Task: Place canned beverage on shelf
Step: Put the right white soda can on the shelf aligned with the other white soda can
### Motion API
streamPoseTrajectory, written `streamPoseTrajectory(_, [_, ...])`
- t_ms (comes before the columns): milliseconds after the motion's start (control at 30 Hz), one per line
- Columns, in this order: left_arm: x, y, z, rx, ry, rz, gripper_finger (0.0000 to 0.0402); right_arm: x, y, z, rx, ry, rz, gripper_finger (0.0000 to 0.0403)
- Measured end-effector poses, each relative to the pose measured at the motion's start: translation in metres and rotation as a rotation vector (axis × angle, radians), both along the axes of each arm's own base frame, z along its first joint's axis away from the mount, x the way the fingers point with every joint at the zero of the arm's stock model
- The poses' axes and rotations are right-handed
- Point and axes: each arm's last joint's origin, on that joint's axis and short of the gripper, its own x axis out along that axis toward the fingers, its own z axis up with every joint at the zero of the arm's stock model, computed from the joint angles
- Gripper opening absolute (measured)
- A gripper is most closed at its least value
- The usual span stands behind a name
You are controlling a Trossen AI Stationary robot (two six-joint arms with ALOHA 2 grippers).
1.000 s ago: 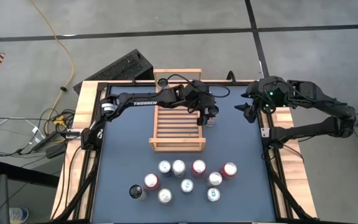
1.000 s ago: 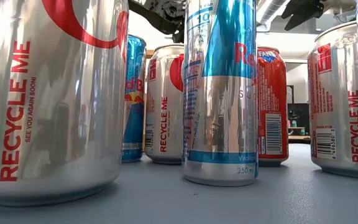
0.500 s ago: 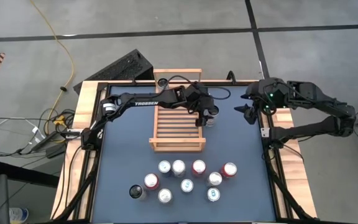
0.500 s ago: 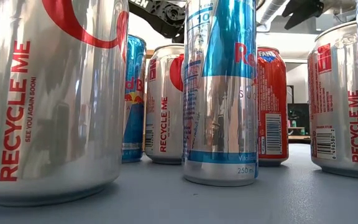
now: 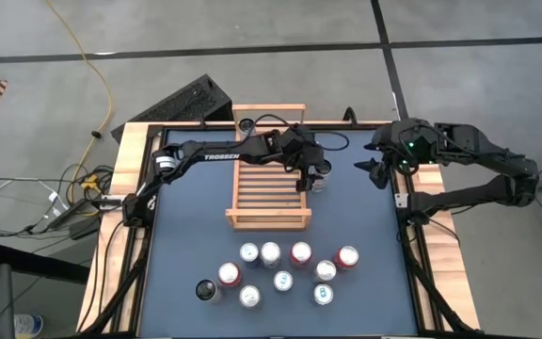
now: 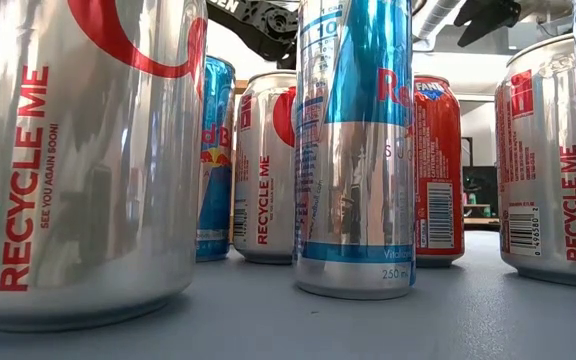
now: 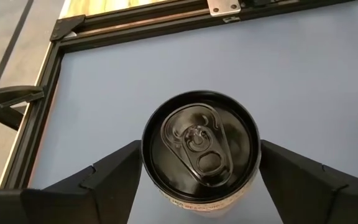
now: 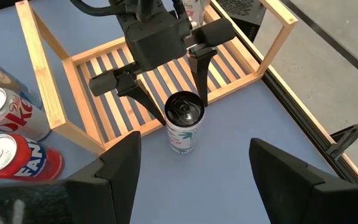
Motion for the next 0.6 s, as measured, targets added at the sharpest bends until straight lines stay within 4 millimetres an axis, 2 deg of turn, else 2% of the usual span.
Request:
streamPoseTrajectory(267, [0.0002, -0.0001, 0.0004, -0.041, -0.008, 0.021, 0.0244, 0.0001, 0.0, 0.0, 0.0, 0.0, 0.0, 0.0271])
streamPoseTrajectory(500, [0.0005, -0.0016, 0.0003, -0.071, -0.008, 0.035, 0.024, 0.0, 0.0, 0.0, 0.014, -0.007, -0.015, 0.0271])
streamPoseTrajectory(600, [-0.0013, -0.003, 0.0069, -0.101, 0.028, 0.014, 0.0238, 0.0, -0.0001, 0.0, 0.013, -0.008, -0.017, 0.0271])
